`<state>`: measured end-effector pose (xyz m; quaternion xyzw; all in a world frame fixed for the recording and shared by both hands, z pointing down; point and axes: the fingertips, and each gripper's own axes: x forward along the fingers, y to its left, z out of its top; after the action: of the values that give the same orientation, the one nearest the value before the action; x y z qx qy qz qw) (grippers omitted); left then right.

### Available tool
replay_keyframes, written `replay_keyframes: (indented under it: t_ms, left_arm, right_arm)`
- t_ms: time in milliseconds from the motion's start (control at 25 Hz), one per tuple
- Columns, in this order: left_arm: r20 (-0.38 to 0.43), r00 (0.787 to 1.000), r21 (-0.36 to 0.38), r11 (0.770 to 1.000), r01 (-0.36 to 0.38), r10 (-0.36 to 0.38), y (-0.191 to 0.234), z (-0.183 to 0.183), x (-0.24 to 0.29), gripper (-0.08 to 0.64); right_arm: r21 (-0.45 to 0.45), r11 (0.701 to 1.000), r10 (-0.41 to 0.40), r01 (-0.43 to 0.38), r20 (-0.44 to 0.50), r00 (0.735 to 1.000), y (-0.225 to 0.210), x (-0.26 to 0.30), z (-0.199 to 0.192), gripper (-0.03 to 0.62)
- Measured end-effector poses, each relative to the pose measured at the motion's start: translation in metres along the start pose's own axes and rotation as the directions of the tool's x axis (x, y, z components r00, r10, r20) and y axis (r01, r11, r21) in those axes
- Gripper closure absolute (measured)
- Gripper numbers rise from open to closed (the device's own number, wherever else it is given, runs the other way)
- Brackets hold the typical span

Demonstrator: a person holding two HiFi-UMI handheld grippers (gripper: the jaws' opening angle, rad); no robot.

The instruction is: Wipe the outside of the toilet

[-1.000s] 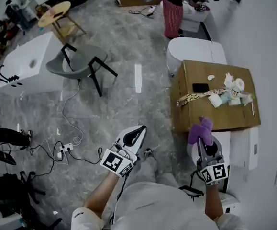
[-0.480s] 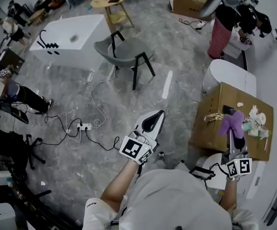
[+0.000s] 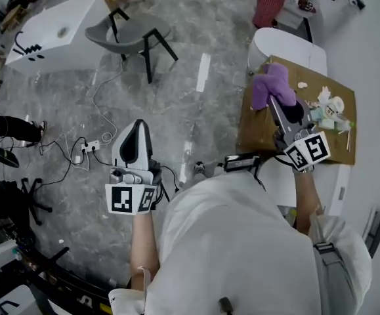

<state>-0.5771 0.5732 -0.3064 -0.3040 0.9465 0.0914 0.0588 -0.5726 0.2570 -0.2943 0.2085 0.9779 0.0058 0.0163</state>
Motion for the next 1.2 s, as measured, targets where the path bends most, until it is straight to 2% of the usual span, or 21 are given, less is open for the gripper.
replay_keyframes:
  t_ms: [80, 200, 480, 640, 960, 1200]
  left_arm:
    - [0.01, 0.999, 0.021, 0.999, -0.037, 0.036, -0.01, 0.007, -0.005, 0.555]
    - [0.01, 0.998, 0.025, 0.997, -0.068, 0.068, -0.033, 0.007, -0.004, 0.555]
    - [-0.036, 0.994, -0.002, 0.995, -0.104, 0.104, -0.085, -0.012, 0.001, 0.555]
    - [-0.049, 0.994, -0.011, 0.995, -0.103, 0.102, -0.111, -0.021, 0.012, 0.555]
    - [-0.06, 0.998, -0.044, 0.999, -0.008, 0.006, -0.141, -0.033, 0.034, 0.554]
    - [-0.089, 0.99, -0.082, 0.991, 0.102, -0.109, -0.129, -0.051, 0.04, 0.554]
  right_arm:
    - [0.003, 0.999, 0.045, -0.045, 0.017, 0.999, -0.001, -0.001, 0.005, 0.459]
    - [0.012, 0.997, 0.071, -0.071, 0.007, 0.997, -0.011, -0.012, 0.006, 0.459]
    - [0.112, 0.991, 0.08, -0.077, -0.022, 0.997, -0.028, -0.052, -0.007, 0.459]
    - [0.135, 0.988, 0.076, -0.07, -0.039, 0.996, -0.042, -0.073, -0.015, 0.459]
    - [0.2, 0.98, 0.001, -0.002, 0.004, 1.0, -0.041, -0.096, -0.006, 0.461]
    - [0.196, 0.977, -0.086, 0.083, 0.006, 0.996, -0.022, -0.091, -0.008, 0.46]
